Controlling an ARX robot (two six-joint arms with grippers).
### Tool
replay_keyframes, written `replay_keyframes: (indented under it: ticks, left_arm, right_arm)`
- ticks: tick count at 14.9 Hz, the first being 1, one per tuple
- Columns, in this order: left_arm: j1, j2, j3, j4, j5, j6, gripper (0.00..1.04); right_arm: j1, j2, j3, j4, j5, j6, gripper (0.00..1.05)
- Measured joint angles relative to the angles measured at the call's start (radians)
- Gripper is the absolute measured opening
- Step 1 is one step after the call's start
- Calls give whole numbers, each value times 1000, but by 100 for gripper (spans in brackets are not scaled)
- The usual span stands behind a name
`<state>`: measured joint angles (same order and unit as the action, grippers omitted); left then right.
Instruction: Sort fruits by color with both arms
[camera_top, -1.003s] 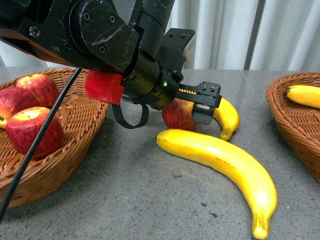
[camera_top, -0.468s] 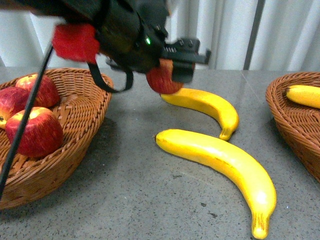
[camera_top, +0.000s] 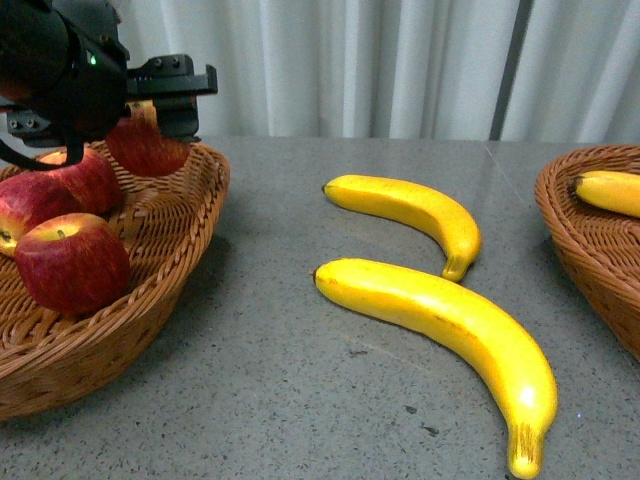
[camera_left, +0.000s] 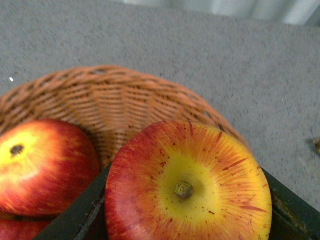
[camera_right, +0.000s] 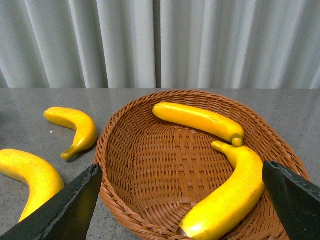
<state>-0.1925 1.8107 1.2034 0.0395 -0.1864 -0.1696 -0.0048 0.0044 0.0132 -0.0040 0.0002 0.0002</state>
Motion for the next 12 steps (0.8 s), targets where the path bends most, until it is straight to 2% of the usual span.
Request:
replay_keyframes:
  ticks: [3,6,7,8,9,10,11,12]
  left_arm:
    - [-8,-2,-65,8,19,2,67]
    - [-12,-74,-129,53,5,40,98]
    - [-112,-309,-218,197,-45,189,98]
    - [-190,-488,-319,257,-69,287,98]
    - [-232,-573,-399,332,-130,303,94]
    - [-237,-740,-573,415,-206,237,76]
    - [-170,-811,-741,542,-172,203,62]
    - [-94,-710,-783,722,-113,193,51]
  right_arm:
    - [0,0,0,0,0,0,98]
    - [0,0,0,0,0,0,98]
    - [0,0,0,0,0,0,98]
    - [0,0,0,0,0,0,98]
    - [0,0,0,0,0,0,98]
    - [0,0,0,0,0,0,98]
    - [0,0,0,-1,1,0,98]
    - [0,0,0,2,-4,0,98]
